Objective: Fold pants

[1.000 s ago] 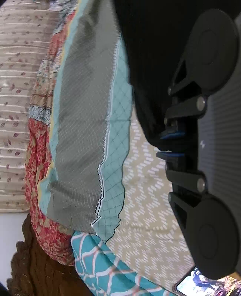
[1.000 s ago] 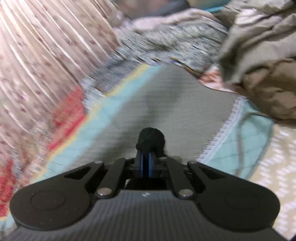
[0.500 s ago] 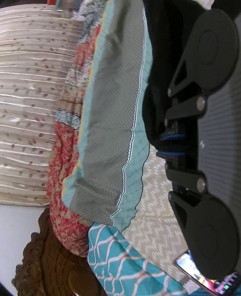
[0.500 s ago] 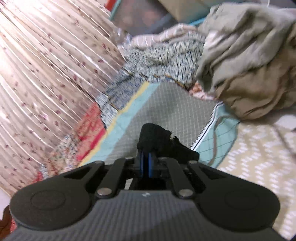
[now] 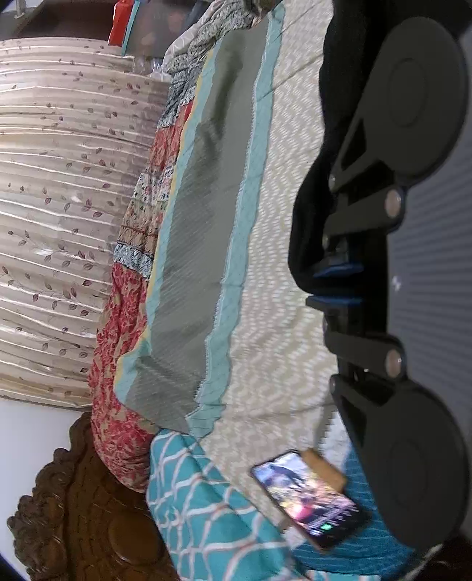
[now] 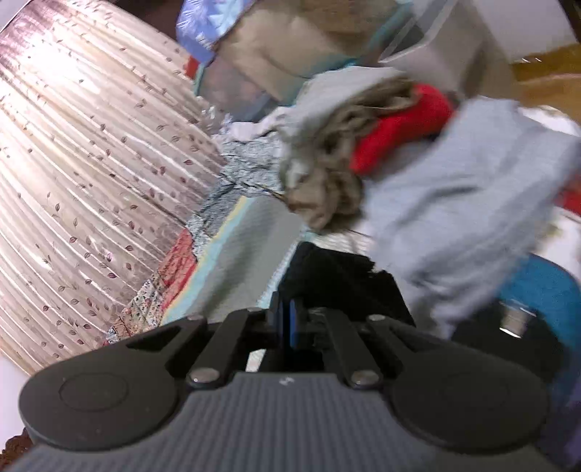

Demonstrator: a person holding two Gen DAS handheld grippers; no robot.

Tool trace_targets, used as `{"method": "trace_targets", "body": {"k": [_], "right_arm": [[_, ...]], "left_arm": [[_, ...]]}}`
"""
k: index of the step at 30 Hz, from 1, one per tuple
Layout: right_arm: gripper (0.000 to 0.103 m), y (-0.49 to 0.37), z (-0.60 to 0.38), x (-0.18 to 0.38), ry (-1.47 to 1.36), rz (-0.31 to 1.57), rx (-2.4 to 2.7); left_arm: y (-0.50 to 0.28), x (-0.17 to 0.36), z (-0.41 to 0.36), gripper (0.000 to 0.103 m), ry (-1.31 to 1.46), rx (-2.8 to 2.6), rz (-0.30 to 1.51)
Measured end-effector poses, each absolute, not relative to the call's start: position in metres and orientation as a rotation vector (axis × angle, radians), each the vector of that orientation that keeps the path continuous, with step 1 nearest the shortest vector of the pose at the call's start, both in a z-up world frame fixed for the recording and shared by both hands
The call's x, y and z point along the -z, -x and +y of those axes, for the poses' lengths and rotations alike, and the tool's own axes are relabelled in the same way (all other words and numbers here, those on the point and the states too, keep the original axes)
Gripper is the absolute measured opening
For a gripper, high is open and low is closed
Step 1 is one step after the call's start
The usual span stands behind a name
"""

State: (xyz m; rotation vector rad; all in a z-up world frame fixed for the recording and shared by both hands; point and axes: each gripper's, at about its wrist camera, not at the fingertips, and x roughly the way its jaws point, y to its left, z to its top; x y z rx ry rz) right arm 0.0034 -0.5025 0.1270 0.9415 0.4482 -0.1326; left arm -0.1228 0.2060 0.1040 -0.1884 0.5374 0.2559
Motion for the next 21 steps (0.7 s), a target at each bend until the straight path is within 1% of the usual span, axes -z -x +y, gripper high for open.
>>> {"method": "trace_targets", "body": {"k": [5,9,13,17,19,20,21], "right_arm": [[0.006,0.052,-0.511,-0.099,-1.006,0.459,0.159],[0.006,0.078,-0.522,-0.076,-1.064,0.465,0.201],[0.006,0.087,-0.536,-0.054,-1.093,0.494,0.240],[0.006,0.081,-0.535,-0.036,-1.052,0.566,0.303],[0.012,0.077,-0.538,-0.025,-1.049,0.606,0.334],[0.019,0.078,-0.540,-0.019,-1.056,0.618,0.352],[0.032,0.079,-0.543,-0.014,-1.060,0.626,0.374]], "left_arm": [[0.153,-0.089,0.199,0.011,0.199,-0.241,0.572],[0.173,-0.081,0.196,0.011,0.220,-0.237,0.588],[0.188,-0.077,0.195,0.011,0.218,-0.236,0.592],[0.196,-0.071,0.188,0.011,0.193,-0.225,0.609],[0.200,-0.065,0.184,0.013,0.174,-0.211,0.624],[0.202,-0.063,0.183,0.015,0.162,-0.202,0.635],[0.204,-0.059,0.180,0.019,0.144,-0.194,0.650]]}}
